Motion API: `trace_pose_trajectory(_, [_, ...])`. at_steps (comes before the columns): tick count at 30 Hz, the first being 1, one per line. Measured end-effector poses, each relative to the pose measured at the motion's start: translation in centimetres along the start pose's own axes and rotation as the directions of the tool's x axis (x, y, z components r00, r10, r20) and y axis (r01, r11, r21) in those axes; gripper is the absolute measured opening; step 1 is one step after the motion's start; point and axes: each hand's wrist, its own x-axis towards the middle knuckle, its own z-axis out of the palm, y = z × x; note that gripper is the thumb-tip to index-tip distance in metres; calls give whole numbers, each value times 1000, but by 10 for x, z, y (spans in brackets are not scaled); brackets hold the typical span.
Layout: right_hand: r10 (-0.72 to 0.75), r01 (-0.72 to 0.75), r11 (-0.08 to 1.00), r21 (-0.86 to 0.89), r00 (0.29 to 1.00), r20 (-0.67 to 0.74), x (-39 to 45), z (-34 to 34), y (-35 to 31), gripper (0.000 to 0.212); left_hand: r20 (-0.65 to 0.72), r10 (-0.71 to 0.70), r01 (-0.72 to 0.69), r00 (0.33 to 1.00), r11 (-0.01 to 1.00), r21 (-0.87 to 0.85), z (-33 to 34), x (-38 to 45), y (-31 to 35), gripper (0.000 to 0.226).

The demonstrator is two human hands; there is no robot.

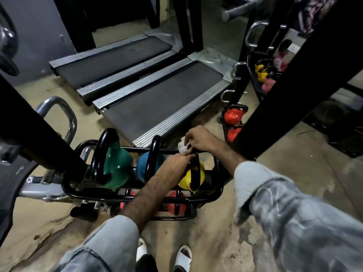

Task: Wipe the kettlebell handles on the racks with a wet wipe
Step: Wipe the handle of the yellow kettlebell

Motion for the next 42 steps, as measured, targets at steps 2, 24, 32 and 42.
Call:
trace_pose_trajectory(2, [209, -131, 933, 335, 955, -209, -17, 15, 9, 29, -12, -26, 26, 1000, 999, 25, 3, 0, -1, 48])
trace_pose_trajectory(24, [363, -337, -417, 844, 789, 495, -28, 52, 19, 34, 22, -93, 94, 995, 995, -34, -2, 2, 7, 54])
trace_pose_trajectory(32, [467, -377, -343, 861, 727, 504, -1, 80, 36, 17, 48, -122, 122, 991, 992, 2, -4, 5, 10, 54])
trace_pose_trajectory(42, [519, -269, 126, 955, 838, 167, -76, 49, 5, 17, -40, -217, 212, 975, 972, -100, 6, 0, 10, 61])
